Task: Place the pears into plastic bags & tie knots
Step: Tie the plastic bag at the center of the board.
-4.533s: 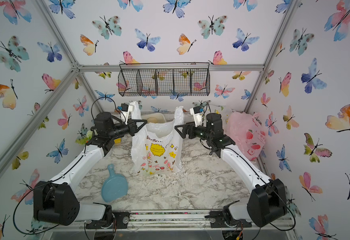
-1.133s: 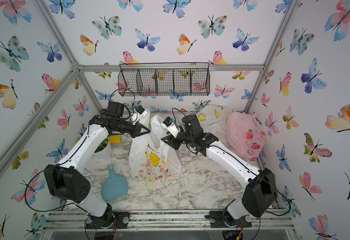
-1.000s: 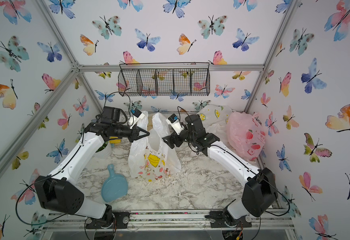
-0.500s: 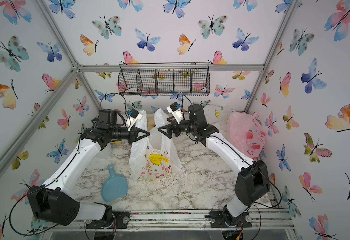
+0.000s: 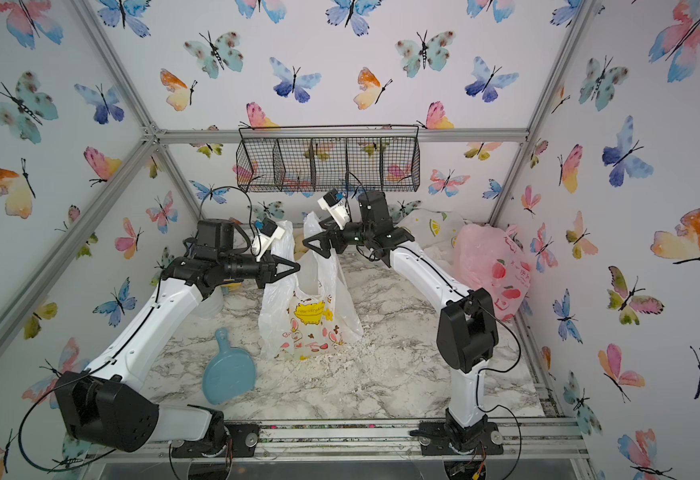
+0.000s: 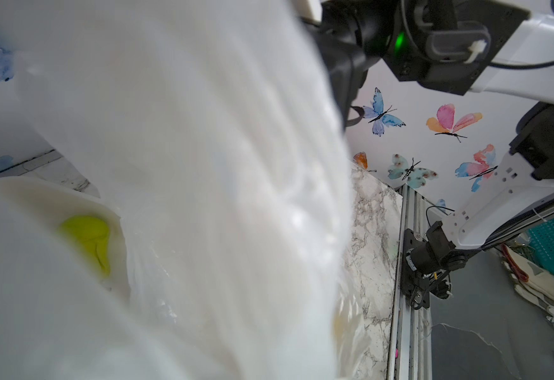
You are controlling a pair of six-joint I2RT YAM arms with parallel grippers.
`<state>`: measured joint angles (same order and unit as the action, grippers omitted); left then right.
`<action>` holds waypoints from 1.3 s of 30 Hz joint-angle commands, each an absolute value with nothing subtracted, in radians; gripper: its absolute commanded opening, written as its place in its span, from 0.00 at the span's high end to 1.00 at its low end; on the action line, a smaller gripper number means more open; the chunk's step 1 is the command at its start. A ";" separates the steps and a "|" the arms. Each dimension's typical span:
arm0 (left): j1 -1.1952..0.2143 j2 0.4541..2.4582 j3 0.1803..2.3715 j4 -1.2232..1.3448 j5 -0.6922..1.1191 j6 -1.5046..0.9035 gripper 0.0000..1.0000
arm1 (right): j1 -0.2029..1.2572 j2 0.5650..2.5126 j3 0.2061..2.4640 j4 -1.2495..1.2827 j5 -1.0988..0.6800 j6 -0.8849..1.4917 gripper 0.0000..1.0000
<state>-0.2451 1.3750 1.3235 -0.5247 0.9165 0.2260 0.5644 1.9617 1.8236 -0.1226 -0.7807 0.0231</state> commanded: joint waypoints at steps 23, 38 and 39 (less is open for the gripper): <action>-0.163 1.333 1.256 -0.274 0.887 -0.018 0.98 | 0.534 1.546 1.329 0.400 -0.965 0.374 0.91; -0.172 1.317 1.229 -0.302 0.925 0.011 0.99 | 0.533 1.542 1.416 -0.116 -0.546 0.022 0.02; -0.177 1.319 1.229 -0.301 0.924 0.012 0.99 | 0.532 1.562 1.425 -0.123 -0.533 0.015 0.02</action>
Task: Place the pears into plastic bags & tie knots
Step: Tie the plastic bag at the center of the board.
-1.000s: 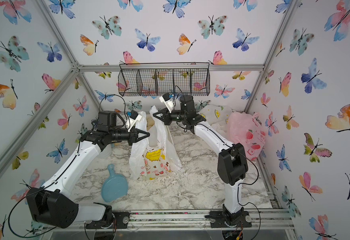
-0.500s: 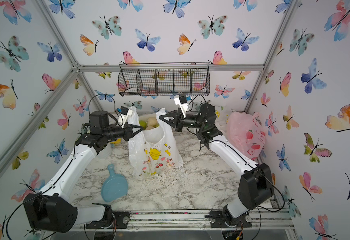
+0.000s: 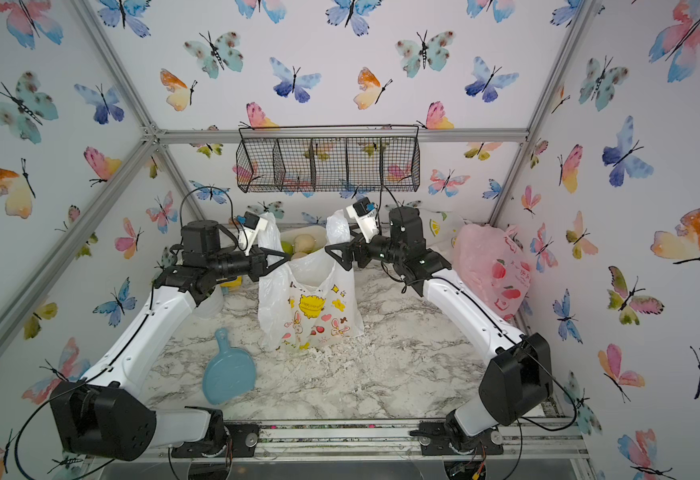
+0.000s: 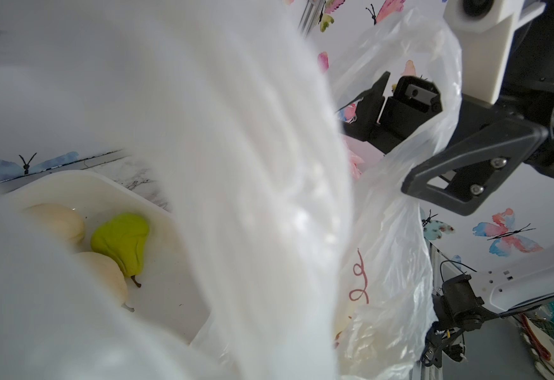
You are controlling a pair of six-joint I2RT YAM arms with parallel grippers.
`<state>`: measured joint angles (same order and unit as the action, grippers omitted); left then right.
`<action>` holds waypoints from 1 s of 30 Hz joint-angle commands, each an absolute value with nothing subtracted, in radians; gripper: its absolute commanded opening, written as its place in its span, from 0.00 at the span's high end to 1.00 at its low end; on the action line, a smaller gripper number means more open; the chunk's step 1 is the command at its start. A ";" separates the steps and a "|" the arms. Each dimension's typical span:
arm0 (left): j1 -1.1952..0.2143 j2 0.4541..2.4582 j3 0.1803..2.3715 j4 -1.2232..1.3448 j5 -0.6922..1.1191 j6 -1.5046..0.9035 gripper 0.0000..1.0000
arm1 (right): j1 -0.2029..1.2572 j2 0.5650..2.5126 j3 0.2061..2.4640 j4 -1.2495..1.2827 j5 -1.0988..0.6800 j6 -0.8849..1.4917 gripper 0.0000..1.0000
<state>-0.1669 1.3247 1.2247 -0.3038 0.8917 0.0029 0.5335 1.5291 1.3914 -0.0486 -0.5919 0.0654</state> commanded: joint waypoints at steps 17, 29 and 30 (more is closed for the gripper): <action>-0.202 1.306 1.198 -0.314 0.953 0.043 1.00 | 0.488 1.994 1.736 -0.121 -0.980 -0.058 0.02; -0.203 1.324 1.210 -0.324 0.913 0.024 1.00 | 0.489 1.877 1.497 0.269 -0.945 0.198 0.97; -0.200 1.332 1.217 -0.341 0.897 0.031 1.00 | 0.489 1.850 1.468 0.276 -0.922 0.186 0.97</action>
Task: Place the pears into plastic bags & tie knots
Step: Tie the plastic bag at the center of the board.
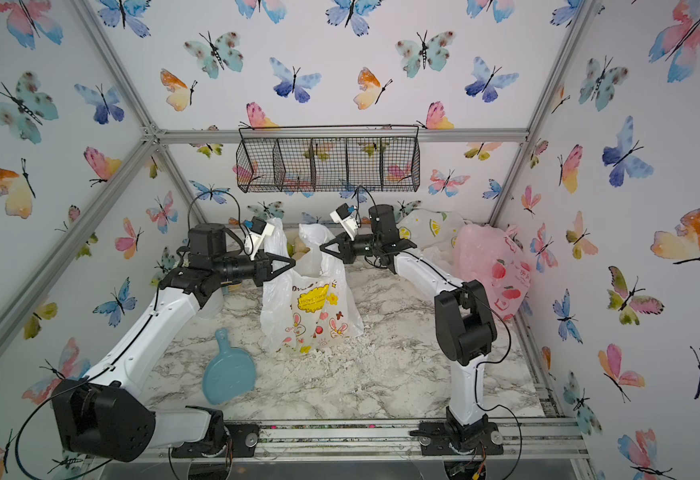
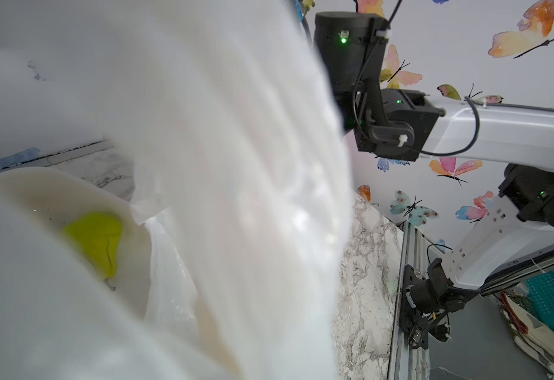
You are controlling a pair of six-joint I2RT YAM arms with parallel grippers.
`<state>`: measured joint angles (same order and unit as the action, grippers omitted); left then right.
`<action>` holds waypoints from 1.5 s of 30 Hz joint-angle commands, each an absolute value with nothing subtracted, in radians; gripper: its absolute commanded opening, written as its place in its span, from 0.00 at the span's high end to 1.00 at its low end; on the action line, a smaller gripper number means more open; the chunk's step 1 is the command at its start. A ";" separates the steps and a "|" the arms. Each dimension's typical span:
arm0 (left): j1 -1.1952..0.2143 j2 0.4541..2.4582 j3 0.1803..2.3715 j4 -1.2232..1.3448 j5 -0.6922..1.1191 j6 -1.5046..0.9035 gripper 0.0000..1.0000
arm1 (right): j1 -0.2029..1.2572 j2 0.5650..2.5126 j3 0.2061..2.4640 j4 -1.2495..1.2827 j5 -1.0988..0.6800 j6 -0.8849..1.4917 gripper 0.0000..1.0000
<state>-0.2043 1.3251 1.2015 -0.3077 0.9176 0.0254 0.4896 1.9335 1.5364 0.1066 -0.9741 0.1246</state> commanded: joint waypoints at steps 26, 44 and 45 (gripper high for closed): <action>-0.269 1.482 1.493 -0.814 0.907 0.467 0.63 | 0.703 1.597 1.451 -0.211 -0.586 -0.209 0.97; -0.211 1.396 1.401 -0.630 1.119 0.443 0.12 | 0.782 1.685 1.552 -0.342 -0.514 -0.287 0.97; -0.212 1.406 1.410 -0.633 1.129 0.439 0.12 | 0.790 1.691 1.557 -0.348 -0.502 -0.290 0.97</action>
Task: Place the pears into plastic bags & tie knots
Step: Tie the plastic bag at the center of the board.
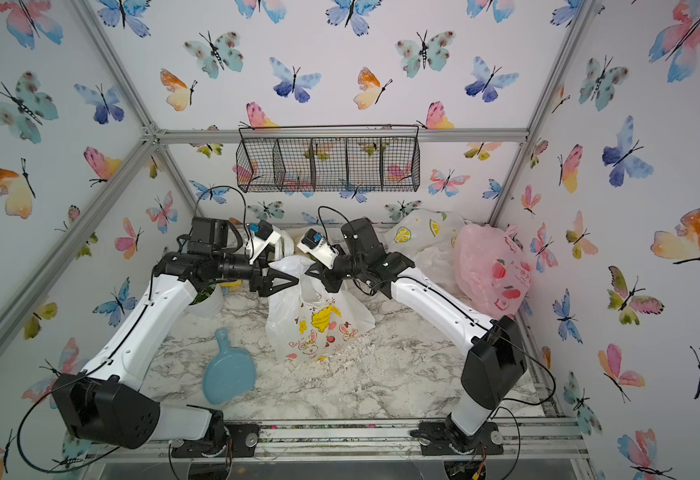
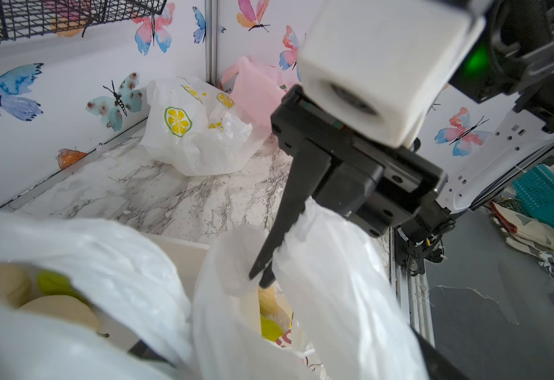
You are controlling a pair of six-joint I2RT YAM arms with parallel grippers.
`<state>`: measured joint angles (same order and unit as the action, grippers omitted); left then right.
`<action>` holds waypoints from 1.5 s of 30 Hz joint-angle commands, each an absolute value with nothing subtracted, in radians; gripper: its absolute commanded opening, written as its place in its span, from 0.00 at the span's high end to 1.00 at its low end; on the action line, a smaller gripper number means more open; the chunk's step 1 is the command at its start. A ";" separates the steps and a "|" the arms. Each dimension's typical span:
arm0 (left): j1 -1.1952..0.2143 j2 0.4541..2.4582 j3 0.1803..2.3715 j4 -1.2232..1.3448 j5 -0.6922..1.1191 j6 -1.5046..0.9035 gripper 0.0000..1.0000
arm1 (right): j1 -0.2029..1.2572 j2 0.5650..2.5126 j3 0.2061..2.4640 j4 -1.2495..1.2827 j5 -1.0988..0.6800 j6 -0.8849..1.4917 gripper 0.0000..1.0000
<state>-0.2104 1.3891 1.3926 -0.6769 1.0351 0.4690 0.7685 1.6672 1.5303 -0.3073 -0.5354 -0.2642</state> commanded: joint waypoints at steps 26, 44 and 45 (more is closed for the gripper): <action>-0.202 1.395 1.347 -0.591 1.098 0.457 0.95 | 0.681 1.568 1.537 -0.313 -0.640 -0.050 0.33; -0.227 1.424 1.348 -0.567 1.102 0.439 0.90 | 0.698 1.847 1.932 -0.483 -0.774 0.088 0.30; -0.227 1.425 1.348 -0.566 1.101 0.439 0.90 | 0.699 1.850 1.933 -0.474 -0.782 0.096 0.31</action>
<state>-0.2230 1.4170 1.3304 -0.5724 1.0939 0.4408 0.6914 1.8462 1.8957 -0.4427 -0.7414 0.0784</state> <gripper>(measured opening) 0.098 0.697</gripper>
